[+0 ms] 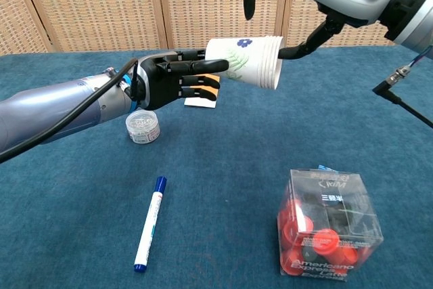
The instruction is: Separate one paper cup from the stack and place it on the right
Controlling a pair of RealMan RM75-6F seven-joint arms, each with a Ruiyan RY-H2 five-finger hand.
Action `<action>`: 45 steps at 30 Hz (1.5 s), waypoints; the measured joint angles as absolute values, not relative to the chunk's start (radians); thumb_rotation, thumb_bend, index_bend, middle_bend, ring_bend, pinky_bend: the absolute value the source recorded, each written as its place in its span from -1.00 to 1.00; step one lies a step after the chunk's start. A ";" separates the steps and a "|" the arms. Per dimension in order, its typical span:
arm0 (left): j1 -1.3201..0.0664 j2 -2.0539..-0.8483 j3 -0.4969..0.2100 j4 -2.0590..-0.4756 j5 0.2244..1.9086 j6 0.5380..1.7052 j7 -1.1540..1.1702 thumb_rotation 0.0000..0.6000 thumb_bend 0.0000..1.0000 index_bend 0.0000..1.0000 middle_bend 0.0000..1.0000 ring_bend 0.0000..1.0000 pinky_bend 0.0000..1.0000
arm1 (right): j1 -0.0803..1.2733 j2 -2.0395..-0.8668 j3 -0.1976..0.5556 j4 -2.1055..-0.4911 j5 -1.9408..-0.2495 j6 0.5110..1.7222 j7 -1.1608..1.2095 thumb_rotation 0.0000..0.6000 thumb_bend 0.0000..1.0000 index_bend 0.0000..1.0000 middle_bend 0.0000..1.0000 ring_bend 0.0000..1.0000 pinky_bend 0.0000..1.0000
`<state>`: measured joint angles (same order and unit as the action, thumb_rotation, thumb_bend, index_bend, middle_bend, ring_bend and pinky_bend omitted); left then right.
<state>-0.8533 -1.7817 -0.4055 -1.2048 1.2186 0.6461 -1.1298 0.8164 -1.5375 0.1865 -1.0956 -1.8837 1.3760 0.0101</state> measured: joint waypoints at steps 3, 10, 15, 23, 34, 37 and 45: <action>-0.853 -1.782 -0.405 -1.205 1.220 0.644 -1.131 1.00 -0.94 -0.01 -0.15 0.02 0.00 | 0.820 -1.540 0.182 -1.096 -1.883 1.389 0.009 1.00 -0.34 -0.07 -0.63 -0.94 -0.95; -0.851 -1.784 -0.402 -1.209 1.225 0.641 -1.132 1.00 -0.94 -0.01 -0.15 0.02 0.00 | 0.832 -1.548 0.173 -1.092 -1.875 1.391 -0.005 1.00 -0.16 -0.02 -0.62 -0.93 -0.93; -0.850 -1.785 -0.403 -1.208 1.227 0.641 -1.134 1.00 -0.94 -0.01 -0.15 0.02 0.00 | 0.841 -1.553 0.163 -1.085 -1.869 1.385 -0.014 1.00 -0.10 0.04 -0.62 -0.93 -0.93; -0.851 -1.787 -0.404 -1.204 1.230 0.637 -1.139 1.00 -0.94 -0.01 -0.15 0.02 0.00 | 0.849 -1.557 0.152 -1.080 -1.861 1.391 -0.016 1.00 0.00 0.13 -0.61 -0.93 -0.93; -0.850 -1.789 -0.403 -1.204 1.236 0.636 -1.143 1.00 -0.94 -0.01 -0.15 0.02 0.00 | 0.855 -1.562 0.142 -1.072 -1.853 1.402 -0.024 1.00 0.03 0.30 -0.61 -0.93 -0.92; -0.850 -1.789 -0.403 -1.204 1.236 0.636 -1.143 1.00 -0.94 -0.01 -0.15 0.02 0.00 | 0.856 -1.562 0.139 -1.071 -1.851 1.403 -0.025 1.00 0.03 0.31 -0.61 -0.93 -0.92; -0.849 -1.788 -0.405 -1.206 1.236 0.638 -1.146 1.00 -0.94 -0.01 -0.15 0.02 0.00 | 0.857 -1.566 0.131 -1.067 -1.845 1.408 -0.029 1.00 0.03 0.34 -0.61 -0.93 -0.92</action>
<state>-0.8486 -1.7882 -0.4047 -1.2057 1.2364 0.6376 -1.1458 0.8573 -1.5658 0.1306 -1.0666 -1.8452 1.4076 -0.0289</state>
